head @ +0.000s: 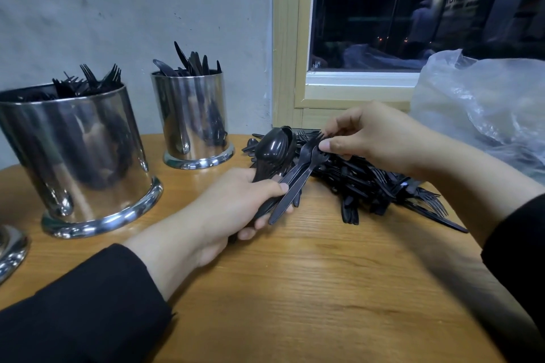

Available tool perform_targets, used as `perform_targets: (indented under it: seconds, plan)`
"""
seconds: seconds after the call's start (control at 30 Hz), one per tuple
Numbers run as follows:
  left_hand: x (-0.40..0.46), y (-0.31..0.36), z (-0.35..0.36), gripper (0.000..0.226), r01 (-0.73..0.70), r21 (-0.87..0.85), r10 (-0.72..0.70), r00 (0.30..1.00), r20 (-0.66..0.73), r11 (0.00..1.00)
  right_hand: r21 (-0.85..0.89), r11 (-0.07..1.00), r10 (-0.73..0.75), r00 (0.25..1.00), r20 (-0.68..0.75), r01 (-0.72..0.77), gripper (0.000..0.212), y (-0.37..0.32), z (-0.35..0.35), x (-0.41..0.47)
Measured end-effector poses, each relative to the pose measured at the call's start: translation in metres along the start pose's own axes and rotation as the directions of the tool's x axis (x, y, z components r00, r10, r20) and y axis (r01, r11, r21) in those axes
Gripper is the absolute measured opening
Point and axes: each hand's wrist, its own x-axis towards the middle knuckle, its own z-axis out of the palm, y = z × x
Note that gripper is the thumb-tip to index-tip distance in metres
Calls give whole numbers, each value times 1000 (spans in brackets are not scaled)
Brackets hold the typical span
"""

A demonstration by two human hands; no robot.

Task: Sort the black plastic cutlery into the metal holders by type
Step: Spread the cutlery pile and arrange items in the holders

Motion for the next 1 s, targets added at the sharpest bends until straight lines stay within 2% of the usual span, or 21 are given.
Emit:
perform_targets:
  seconds: [0.13, 0.23, 0.33, 0.4, 0.47, 0.5, 0.57, 0.63, 0.73, 0.83, 1.0]
  plan:
    - [1, -4, 0, 26, -46, 13, 46, 999, 2, 999, 23, 1000, -6, 998, -64, 8, 19, 1, 5, 2]
    - [2, -6, 0, 33, -63, 49, 60, 997, 56, 997, 49, 999, -4, 994, -111, 9, 25, -1, 11, 4]
    - [1, -6, 2, 27, -49, 78, 43, 996, 73, 996, 46, 999, 2, 995, -96, 3, 24, -4, 19, 3]
    - [4, -7, 0, 24, -40, 79, 39, 999, 16, 996, 78, 997, 26, 980, -197, -11, 27, -3, 25, 3]
    - [8, -9, -3, 21, -33, 37, 36, 995, -91, 999, 134, 990, 77, 933, -352, -32, 31, 0, 31, 3]
    - [10, -10, -6, 21, -34, 2, 33, 988, -148, 999, 109, 993, 84, 918, -387, -45, 33, 1, 36, 2]
    - [14, -12, -10, 20, -55, -60, 39, 967, -251, 997, -34, 997, 52, 943, -330, -66, 31, 3, 48, 1]
    - [19, -15, -14, 20, -77, -96, 42, 945, -323, 992, -213, 977, -8, 987, -161, -27, 23, 2, 66, -3]
    - [23, -18, -14, 21, -70, -120, 26, 941, -337, 990, -440, 897, -23, 999, 46, 41, 29, 2, 86, -7]
    - [22, -17, -10, 26, -88, -125, 43, 943, -329, 988, -517, 856, 23, 998, 65, 15, 31, 2, 93, -8]
    - [21, -14, -11, 28, -107, -148, 51, 939, -340, 983, -440, 898, 29, 1000, 4, -24, 17, 1, 89, -11]
